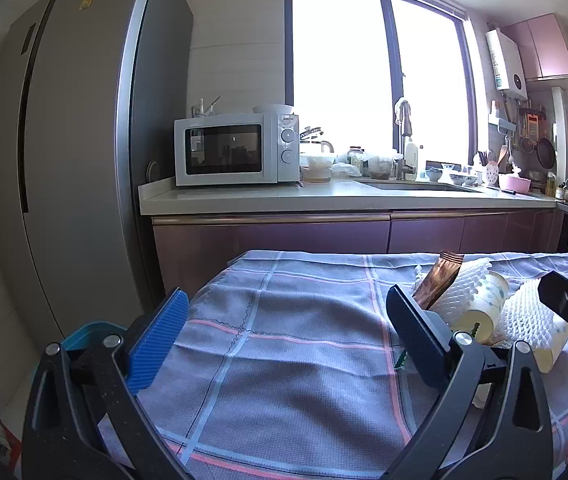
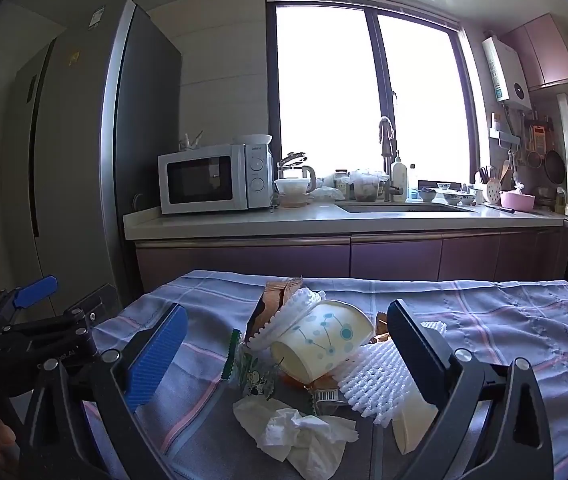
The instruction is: Collect trash
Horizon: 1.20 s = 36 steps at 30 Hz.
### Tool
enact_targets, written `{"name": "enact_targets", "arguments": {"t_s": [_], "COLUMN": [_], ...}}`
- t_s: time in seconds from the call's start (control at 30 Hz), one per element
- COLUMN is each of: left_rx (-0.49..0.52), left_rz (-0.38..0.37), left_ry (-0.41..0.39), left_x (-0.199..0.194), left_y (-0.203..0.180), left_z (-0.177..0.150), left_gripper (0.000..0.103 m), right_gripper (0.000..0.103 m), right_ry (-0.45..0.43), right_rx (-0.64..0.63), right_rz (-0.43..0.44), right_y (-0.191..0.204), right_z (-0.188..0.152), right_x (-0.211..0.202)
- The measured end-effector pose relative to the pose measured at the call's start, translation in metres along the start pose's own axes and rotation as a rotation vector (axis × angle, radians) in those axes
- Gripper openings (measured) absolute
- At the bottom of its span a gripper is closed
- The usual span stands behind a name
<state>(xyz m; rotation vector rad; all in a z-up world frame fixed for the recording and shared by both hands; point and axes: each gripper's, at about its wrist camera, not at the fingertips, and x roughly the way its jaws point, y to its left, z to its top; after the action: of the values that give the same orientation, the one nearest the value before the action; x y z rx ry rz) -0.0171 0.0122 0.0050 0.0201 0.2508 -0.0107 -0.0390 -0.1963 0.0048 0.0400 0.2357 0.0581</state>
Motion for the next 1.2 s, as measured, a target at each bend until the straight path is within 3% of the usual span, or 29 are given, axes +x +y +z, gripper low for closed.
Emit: {"name": "enact_targets", "arguments": {"t_s": [1.2], "left_rx": [-0.006], "left_rz": [-0.003], "left_ry": [-0.024], "left_x": [-0.0057], "left_y": [-0.0009], "left_z": [0.0001], "left_gripper": [0.098], "right_gripper": [0.096], "right_ry": [-0.012], "right_rx": [0.019], "right_rz": [0.012], "right_y": [-0.0056], "right_z": [-0.0027], "right_x": [0.0021]}}
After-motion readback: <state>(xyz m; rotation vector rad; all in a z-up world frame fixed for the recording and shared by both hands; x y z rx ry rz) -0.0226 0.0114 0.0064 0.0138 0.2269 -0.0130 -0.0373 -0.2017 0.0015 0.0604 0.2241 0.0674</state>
